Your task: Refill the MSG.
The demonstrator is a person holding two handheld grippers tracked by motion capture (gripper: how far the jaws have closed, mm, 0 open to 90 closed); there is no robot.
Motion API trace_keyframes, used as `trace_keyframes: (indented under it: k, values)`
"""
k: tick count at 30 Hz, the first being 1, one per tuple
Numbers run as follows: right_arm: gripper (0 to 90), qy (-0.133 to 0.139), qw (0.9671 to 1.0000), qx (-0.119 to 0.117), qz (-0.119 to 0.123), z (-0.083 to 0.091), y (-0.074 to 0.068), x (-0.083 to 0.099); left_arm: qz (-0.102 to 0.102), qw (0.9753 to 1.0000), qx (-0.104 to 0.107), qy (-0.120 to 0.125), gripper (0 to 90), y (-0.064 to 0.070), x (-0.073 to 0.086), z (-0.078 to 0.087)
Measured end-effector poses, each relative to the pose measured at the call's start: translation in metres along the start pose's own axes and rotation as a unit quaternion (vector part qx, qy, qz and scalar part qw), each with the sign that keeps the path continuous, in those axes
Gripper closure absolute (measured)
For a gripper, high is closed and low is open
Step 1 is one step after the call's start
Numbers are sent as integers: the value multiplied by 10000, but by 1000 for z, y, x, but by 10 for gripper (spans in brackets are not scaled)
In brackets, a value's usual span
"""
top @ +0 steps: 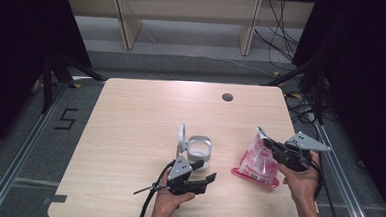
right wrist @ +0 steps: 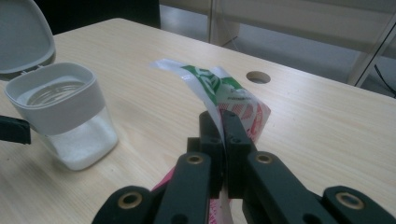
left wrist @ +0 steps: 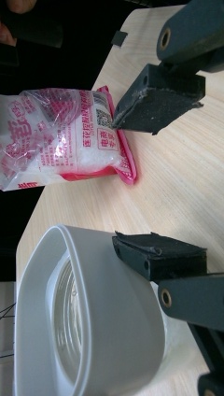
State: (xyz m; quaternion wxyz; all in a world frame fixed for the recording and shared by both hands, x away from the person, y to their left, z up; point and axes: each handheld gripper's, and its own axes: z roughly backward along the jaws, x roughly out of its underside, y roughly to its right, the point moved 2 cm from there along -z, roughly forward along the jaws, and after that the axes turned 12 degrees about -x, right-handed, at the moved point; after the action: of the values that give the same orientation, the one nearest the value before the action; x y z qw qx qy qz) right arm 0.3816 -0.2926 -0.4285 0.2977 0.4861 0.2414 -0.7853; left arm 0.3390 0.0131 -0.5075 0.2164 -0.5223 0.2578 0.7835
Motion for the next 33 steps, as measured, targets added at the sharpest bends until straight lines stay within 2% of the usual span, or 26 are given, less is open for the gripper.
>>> trace_keyframes:
  k: [1,2,4,5,6,7,9,13,14,15,17,18,20,23,25,26,27,29,30,33]
  values:
    - [898,0,10000,0,0,0,0,0,0,10000,0,0,370,0,0,0]
    - [897,-54,10000,32,8,0,0,1,13,9999,91,46,370,-1,0,0]
    - [894,-84,9998,137,67,-4,4,4,-5,10000,59,9,365,-3,0,2]
    - [893,-178,9996,214,-10,-4,4,6,-10,10000,44,-7,363,-4,0,4]
    - [891,-197,9996,186,99,-5,7,7,-5,10000,11,-18,362,-4,0,5]
    - [891,-197,9996,186,99,-5,7,7,-5,10000,11,-18,361,-4,0,5]
    - [888,-281,9990,335,8,-7,9,12,-39,10000,-10,10,359,-7,-1,7]
    - [883,-230,9991,342,140,-9,13,14,-46,10000,-42,11,351,-9,-1,12]
    - [879,-268,9992,293,44,-9,12,14,9,10000,-5,45,351,-9,-2,12]
    - [870,-302,9989,364,-36,-9,11,15,-9,10000,-40,46,348,-12,-2,13]
    - [866,-253,9989,396,-31,-10,12,15,-45,10000,-66,1,345,-13,-2,14]
    - [855,-262,9988,402,-64,-11,13,17,-133,9999,-77,-71,342,-14,-1,15]
    - [847,-307,9984,452,-113,-10,13,18,-124,9998,-134,-90,338,-15,-1,17]
    - [844,-248,9985,481,-76,-11,16,19,-136,9998,-134,-70,328,-16,-1,17]
    - [840,-267,9985,479,-50,-10,19,20,-180,9995,-226,-119,325,-18,-1,20]
    - [840,-270,9981,561,-35,-10,19,22,-83,9997,-214,-65,316,-19,-2,21]
    - [840,-270,9981,561,-35,-10,19,22,-83,9997,-214,-65,309,-19,-2,21]
    - [840,-270,9979,548,-203,-11,19,23,-52,9997,-238,-65,296,-21,-3,23]
    - [837,-322,9978,551,-204,-11,19,23,-115,9995,-280,-112,295,-22,-3,25]
    - [828,-343,9978,561,-128,-11,21,24,-54,9996,-256,-65,294,-23,-3,25]
